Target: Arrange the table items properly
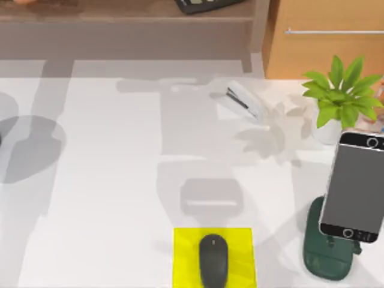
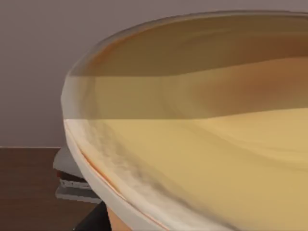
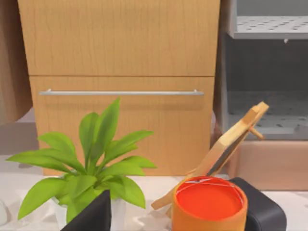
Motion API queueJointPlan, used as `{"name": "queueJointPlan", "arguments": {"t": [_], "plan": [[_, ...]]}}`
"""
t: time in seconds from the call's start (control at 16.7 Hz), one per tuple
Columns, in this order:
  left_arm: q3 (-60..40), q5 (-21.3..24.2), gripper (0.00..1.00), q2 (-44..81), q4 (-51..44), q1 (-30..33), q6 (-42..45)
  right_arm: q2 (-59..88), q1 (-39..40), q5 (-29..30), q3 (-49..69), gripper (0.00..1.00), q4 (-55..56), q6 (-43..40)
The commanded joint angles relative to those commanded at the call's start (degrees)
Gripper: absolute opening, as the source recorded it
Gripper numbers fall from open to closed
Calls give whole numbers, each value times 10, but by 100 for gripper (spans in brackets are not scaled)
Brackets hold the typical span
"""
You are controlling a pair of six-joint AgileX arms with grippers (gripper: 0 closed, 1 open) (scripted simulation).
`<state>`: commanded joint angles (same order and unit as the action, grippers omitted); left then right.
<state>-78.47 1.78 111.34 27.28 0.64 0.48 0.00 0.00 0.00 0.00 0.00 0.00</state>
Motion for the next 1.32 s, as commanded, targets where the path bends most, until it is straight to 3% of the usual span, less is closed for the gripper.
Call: {"name": "queueJointPlan", "arguments": {"t": [0.54,1.32], "plan": [[-2,1,0,3,-1,-2,0,0,0,0,0,100,0,0],[-2,1,98,3,-1,-2,0,0,0,0,0,100,0,0]]}}
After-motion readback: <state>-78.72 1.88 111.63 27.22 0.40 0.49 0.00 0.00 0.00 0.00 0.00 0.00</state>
